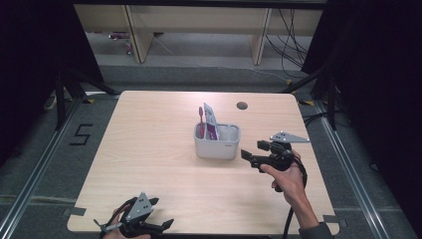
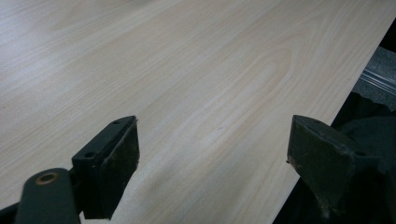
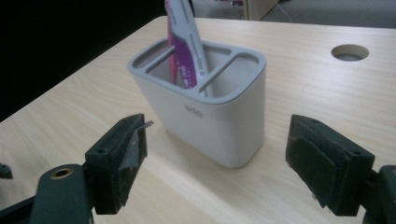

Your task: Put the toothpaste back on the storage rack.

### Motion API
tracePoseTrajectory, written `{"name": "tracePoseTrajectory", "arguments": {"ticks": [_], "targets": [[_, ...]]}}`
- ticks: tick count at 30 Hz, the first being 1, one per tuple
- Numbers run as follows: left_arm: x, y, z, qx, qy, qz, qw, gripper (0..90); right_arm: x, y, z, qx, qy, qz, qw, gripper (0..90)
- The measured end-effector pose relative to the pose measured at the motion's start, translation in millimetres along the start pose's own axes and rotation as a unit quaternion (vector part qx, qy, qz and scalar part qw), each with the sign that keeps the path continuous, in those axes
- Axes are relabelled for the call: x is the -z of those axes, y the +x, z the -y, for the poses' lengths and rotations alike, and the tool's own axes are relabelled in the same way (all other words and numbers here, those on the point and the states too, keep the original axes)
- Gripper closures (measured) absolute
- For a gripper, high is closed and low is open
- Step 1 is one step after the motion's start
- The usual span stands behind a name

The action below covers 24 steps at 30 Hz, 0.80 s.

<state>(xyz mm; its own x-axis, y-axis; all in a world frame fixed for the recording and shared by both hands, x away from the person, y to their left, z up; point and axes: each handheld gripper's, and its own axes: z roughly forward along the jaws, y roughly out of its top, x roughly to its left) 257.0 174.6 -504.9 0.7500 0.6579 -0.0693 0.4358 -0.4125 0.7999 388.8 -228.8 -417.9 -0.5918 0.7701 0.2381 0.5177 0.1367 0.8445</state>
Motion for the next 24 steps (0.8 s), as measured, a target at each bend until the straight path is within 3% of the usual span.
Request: {"name": "tracePoseTrajectory", "arguments": {"ticks": [1, 2, 3, 4, 5, 11, 12, 13, 17, 18, 20, 24], "targets": [[1.2, -0.2, -0.2, -0.003, 0.007, -0.004, 1.0000, 16.3, -0.2, -0.4, 1.0, 0.004, -0.002, 0.000, 1.0000, 21.1], [-0.2, -0.3, 0.2, 0.002, -0.001, 0.001, 1.0000, 16.3, 0.5, 2.3, 3.2, -0.016, 0.002, -0.006, 0.9999, 21.0], [-0.3, -0.3, 0.2, 0.003, -0.003, 0.000, 1.0000, 16.4, 1.4, -0.6, 4.5, 0.007, -0.002, 0.001, 1.0000, 20.8], [1.5, 1.6, -0.1, -0.010, 0.008, 0.000, 0.9999, 16.4, 2.5, 1.3, 6.0, -0.011, 0.005, -0.003, 0.9999, 20.5], [1.4, 1.4, -0.1, -0.010, 0.006, -0.001, 0.9999, 16.3, 3.4, -0.4, 7.0, 0.001, 0.003, 0.002, 1.0000, 20.3], [0.5, -0.3, 0.1, -0.002, 0.004, -0.003, 1.0000, 16.3, 7.7, -2.4, 16.8, -0.010, 0.005, -0.006, 0.9999, 20.1], [0.1, 0.0, 0.3, -0.002, 0.001, -0.001, 1.0000, 16.4, 8.5, 0.3, 19.1, -0.028, 0.012, -0.006, 0.9995, 20.0], [0.2, -0.5, 0.1, 0.002, 0.003, -0.001, 1.0000, 16.3, 8.9, -1.5, 20.9, -0.013, 0.011, -0.001, 0.9998, 20.0], [0.2, -0.5, 0.3, 0.003, 0.002, -0.002, 1.0000, 16.3, 11.1, -0.4, 27.7, -0.022, 0.013, -0.002, 0.9997, 20.1], [1.8, 1.3, 0.0, -0.009, 0.013, -0.002, 0.9999, 16.3, 11.2, -2.1, 32.8, -0.007, 0.016, 0.007, 0.9998, 20.1], [1.7, 1.3, 0.1, -0.008, 0.012, -0.002, 0.9999, 16.3, 14.1, -1.5, 35.1, -0.005, 0.020, 0.005, 0.9998, 20.1], [1.6, 1.8, 0.0, -0.011, 0.017, -0.007, 0.9998, 16.3, 15.0, 1.0, 43.7, -0.021, 0.018, -0.001, 0.9996, 20.1]]}}
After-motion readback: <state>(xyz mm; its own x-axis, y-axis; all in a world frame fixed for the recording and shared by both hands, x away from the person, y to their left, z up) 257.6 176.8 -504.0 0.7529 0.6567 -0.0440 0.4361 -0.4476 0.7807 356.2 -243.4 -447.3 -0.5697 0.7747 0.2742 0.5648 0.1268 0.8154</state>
